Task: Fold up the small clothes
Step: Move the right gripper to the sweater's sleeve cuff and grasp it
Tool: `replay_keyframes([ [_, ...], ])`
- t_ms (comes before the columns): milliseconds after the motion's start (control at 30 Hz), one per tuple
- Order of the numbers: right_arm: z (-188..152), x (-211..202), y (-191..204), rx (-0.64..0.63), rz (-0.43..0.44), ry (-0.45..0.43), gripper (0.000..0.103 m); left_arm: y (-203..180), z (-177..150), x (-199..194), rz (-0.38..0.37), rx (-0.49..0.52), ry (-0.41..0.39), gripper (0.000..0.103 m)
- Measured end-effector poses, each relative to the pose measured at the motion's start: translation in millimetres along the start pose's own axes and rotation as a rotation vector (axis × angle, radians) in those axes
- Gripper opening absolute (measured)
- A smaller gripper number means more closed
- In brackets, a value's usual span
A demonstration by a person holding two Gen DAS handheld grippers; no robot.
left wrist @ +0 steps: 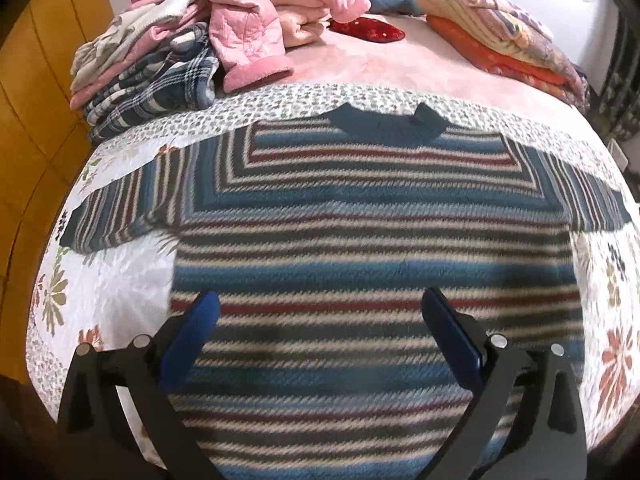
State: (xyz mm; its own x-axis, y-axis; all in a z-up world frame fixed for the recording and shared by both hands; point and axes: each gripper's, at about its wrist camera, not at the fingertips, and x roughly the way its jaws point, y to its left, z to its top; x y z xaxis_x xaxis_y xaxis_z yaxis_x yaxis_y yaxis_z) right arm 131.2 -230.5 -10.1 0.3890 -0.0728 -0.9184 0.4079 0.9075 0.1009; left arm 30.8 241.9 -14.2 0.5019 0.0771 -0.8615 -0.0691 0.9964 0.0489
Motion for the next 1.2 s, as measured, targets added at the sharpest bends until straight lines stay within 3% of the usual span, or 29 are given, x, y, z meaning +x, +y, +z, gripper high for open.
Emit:
replay_keyframes([
  [333,47.5,92.9,-116.6,0.198,-0.045,0.138,0.098,-74.8,54.8,46.1,-0.025,-0.031,-0.011,0.1],
  [533,53.6,129.4,-155.5,0.31,0.041,0.185,0.091,-107.3,71.5,65.5,-0.025,-0.011,-0.012,0.1],
  [633,56.8,134.8,-162.3,0.325,0.055,0.159,0.089,-117.8,74.6,70.2,-0.021,0.001,-0.017,0.1],
  [667,58.1,135.0,-162.8,0.323,0.052,0.148,0.086,-121.1,74.5,71.3,-0.021,0.008,-0.019,0.1],
  [733,61.8,135.4,-160.1,0.296,0.026,0.126,0.068,-124.5,74.6,72.7,-0.018,0.017,-0.021,0.1],
  [767,64.2,135.1,-158.4,0.28,0.014,0.116,0.063,-126.4,74.5,73.4,-0.016,0.022,-0.021,0.1],
  [833,67.3,131.8,-153.1,0.259,0.021,0.097,0.031,-127.3,73.4,73.9,-0.015,0.028,-0.021,0.1],
  [867,69.7,128.7,-152.7,0.265,0.063,0.083,0.019,-126.5,72.8,74.0,-0.014,0.028,-0.02,0.1],
  [900,71.5,125.9,-153.2,0.285,0.124,0.076,0.013,-124.9,72.5,73.8,-0.014,0.025,-0.02,0.1],
  [1200,75.8,72.5,-113.4,0.169,0.155,-0.001,0.013,-88.5,68.8,68.0,0.01,-0.005,-0.024,0.1],
])
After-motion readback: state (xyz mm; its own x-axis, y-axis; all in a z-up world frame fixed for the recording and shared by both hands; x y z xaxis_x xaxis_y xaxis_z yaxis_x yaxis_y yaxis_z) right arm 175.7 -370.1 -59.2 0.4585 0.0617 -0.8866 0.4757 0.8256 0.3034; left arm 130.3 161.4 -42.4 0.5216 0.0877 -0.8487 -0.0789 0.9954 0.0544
